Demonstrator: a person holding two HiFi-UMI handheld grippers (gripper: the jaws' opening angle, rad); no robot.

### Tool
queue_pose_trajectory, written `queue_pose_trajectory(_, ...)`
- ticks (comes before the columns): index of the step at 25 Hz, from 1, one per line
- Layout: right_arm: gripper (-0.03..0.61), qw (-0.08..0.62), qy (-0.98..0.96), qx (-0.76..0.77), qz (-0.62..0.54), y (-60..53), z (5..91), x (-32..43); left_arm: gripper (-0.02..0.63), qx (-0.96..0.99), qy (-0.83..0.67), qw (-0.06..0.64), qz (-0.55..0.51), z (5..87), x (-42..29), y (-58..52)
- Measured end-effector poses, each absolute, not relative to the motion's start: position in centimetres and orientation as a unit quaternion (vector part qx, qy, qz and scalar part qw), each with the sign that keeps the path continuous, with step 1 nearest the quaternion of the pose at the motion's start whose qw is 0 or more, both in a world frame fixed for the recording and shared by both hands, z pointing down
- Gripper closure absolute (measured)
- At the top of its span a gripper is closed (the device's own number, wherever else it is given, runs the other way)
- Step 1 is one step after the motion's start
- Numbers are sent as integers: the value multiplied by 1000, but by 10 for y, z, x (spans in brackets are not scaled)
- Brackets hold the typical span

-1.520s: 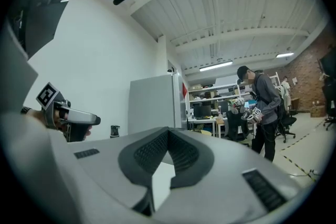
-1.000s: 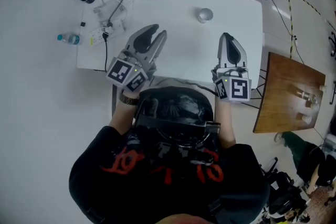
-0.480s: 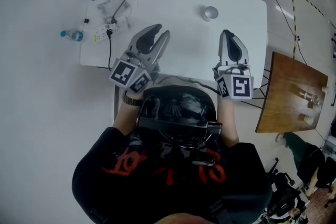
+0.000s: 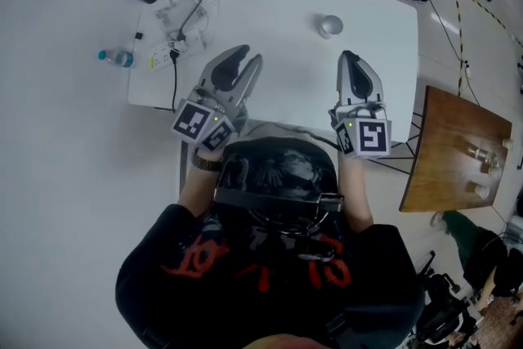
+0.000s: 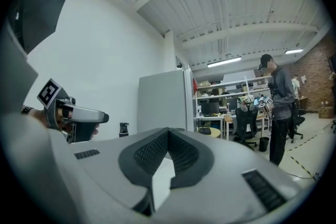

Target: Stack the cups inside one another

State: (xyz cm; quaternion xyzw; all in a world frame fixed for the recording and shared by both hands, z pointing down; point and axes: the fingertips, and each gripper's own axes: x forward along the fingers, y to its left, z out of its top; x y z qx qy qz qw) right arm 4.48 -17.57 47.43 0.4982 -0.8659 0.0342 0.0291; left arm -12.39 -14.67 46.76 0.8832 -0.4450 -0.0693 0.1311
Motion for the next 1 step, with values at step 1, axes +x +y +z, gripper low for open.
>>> queue_pose_trajectory(1, 575, 30, -867, 496, 36, -175, 476, 42, 491, 882, -446, 133, -68, 469, -126, -145)
